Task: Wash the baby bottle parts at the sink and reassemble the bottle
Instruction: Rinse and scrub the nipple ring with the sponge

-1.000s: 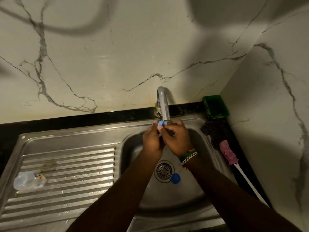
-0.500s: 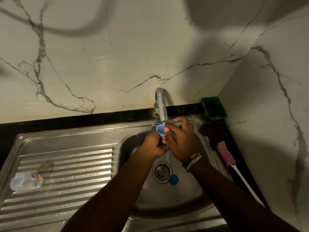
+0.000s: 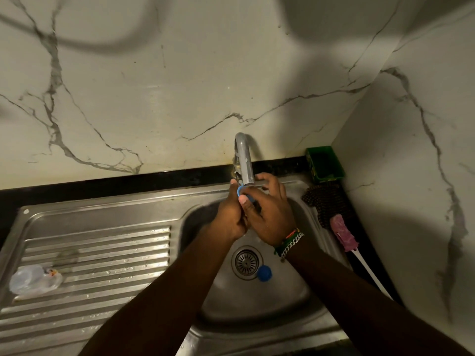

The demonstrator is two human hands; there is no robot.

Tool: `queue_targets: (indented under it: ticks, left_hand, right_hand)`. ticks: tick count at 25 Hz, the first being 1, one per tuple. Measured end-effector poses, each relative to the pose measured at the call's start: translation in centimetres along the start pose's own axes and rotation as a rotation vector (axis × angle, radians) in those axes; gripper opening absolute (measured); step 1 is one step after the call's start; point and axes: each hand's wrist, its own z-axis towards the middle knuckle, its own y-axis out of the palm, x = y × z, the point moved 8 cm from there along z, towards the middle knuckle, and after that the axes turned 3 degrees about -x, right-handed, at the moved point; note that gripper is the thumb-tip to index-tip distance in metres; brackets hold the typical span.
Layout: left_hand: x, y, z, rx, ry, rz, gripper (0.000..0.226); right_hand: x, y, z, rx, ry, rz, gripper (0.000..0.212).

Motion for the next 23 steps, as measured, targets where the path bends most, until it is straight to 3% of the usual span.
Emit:
queue_targets:
  ticks: [10,19,23]
  left_hand:
    - [-0.2,-0.1,0.0,0.032,0.007,0.054,0.067]
    - [0.5,-0.4,0.1,0.063,0.039,0.036,0.062]
    - [-0.1,-0.8,-0.3,0.137,0.061,0.079,0.057]
  right_hand:
    - [0.7,-0.5,-0.5,0.069,0.039,-0.011,0.049]
    - [0.2,0.3,-0.6,0.014,-0.004,0.027,0.048]
    - [1.4,0.4,-0.5,0.031,0.082,0.055,0.05]
